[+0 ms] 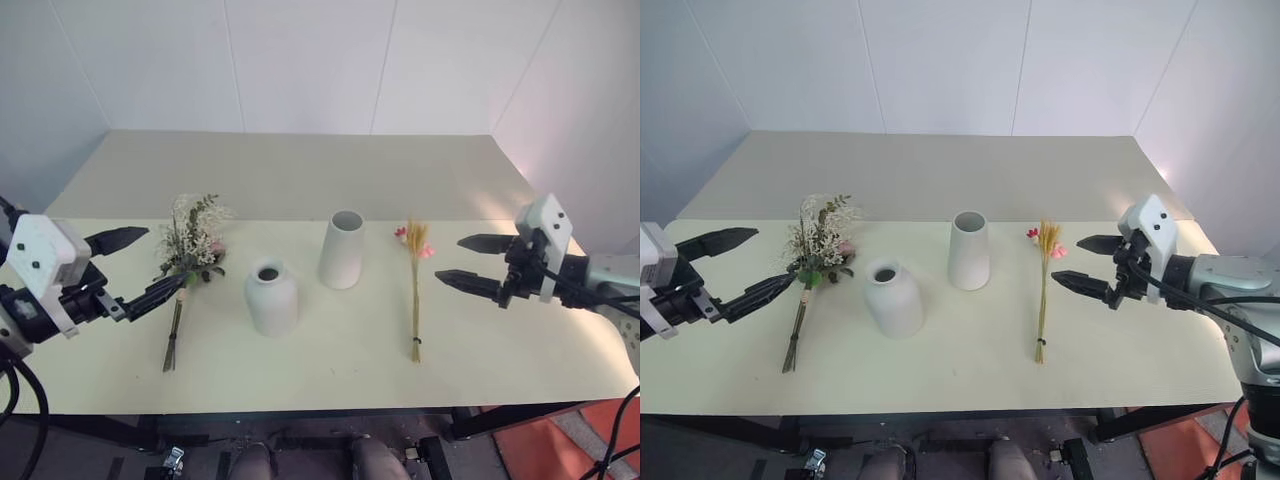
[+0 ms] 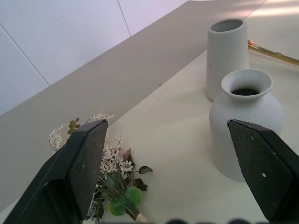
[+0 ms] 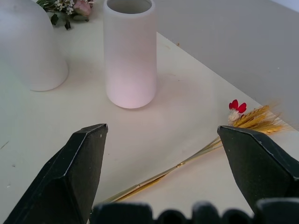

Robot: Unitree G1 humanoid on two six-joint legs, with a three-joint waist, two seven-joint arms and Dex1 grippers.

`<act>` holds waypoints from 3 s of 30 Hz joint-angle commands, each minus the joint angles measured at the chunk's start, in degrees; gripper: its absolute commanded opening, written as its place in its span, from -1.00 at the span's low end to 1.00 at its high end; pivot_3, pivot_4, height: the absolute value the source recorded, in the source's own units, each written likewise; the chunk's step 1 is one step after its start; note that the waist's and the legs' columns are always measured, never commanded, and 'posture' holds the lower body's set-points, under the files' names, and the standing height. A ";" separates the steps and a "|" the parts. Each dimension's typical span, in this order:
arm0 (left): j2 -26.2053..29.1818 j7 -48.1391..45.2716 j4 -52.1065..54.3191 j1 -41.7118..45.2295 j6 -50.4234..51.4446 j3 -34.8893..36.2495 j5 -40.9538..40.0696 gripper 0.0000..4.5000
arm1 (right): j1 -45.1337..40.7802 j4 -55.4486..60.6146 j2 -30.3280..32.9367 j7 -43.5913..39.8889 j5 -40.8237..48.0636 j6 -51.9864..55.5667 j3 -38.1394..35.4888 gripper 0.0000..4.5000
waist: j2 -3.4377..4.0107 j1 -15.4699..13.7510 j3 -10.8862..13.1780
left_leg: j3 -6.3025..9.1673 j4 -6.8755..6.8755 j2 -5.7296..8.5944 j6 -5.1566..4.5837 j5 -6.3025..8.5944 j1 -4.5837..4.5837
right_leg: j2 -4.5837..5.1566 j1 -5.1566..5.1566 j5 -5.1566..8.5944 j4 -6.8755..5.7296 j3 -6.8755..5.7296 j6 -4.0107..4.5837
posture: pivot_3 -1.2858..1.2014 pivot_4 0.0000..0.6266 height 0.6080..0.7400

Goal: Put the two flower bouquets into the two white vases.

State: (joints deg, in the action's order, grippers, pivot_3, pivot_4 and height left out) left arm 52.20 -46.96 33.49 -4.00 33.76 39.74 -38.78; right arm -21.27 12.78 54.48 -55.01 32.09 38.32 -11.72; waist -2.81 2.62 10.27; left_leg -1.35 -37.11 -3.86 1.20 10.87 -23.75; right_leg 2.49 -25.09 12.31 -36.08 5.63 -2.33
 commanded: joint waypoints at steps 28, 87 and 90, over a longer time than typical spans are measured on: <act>2.16 -2.64 1.20 7.43 -0.30 -4.79 -6.80 0.98 | -25.59 -20.50 -21.89 36.60 -16.41 39.61 19.37 1.00 | -0.02 1.28 -0.02 | 0.01 -0.02 0.02 -0.02 -0.01 -0.33 | -0.02 -0.22 -0.34 -0.01 0.03 -0.15 | 0.03 -0.52 1.00; 3.88 -0.13 -4.99 14.11 6.72 -3.09 -17.40 1.00 | -34.97 -23.82 -50.02 31.18 -5.39 -22.21 1.40 -0.98 | 0.09 1.57 0.05 | 0.07 0.09 -0.06 -0.02 -0.02 -0.28 | -0.08 -0.22 -0.47 -0.10 -0.07 -0.03 | 0.03 -0.52 1.00; 3.88 -0.03 -5.16 14.06 6.77 -3.25 -17.47 1.00 | -32.96 -22.97 -49.94 30.46 -6.04 -23.18 2.27 -0.76 | 0.09 1.55 0.05 | 0.07 0.10 -0.06 -0.02 -0.02 -0.28 | -0.08 -0.22 -0.46 -0.10 -0.08 -0.02 | 0.03 -0.52 1.00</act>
State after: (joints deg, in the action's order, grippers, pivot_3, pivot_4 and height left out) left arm 54.87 -46.88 26.80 10.16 40.32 34.81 -55.40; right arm -54.87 -12.42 4.58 -23.64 25.98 17.17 -9.78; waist -2.72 4.17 10.32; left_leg -1.28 -37.01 -3.93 1.17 10.86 -24.02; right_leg 2.42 -25.31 11.85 -36.18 5.55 -2.35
